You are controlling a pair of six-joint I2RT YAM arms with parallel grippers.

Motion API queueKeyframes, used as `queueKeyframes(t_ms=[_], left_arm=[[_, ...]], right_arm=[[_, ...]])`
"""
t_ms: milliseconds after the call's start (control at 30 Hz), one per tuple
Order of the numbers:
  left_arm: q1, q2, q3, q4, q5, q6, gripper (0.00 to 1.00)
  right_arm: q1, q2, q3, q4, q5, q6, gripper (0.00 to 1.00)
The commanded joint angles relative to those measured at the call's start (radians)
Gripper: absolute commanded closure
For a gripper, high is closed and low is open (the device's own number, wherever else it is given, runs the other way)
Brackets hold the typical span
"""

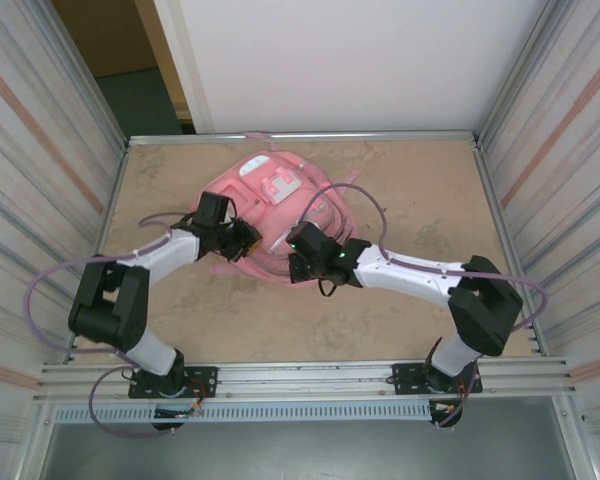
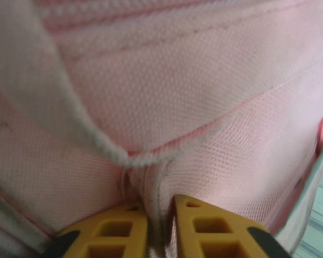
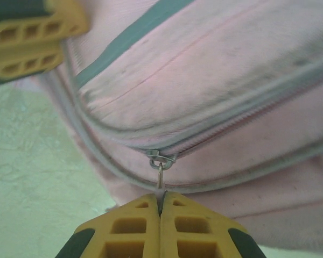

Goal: Pack the student bag

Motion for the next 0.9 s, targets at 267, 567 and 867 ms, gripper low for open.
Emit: queueKeyframes(t_ms=[267, 567, 867], left_arm=[[0.060, -0.258, -0.077, -0.155, -0.037, 0.074, 0.45], [-0.004, -0.303, -0.233, -0.008, -0.046, -0.090, 0.54], [-0.007, -0.313, -0.166, -0.087, -0.152, -0.003, 0.93]], right_arm=[[0.027, 0.152, 0.163, 0.104, -0.131, -0.010, 1.00], [0.016, 0.172, 0.124, 0.201, -0.297, -0.013, 1.00], [0.018, 0.164, 0.071, 0.200, -0.242, 0.016, 1.00]])
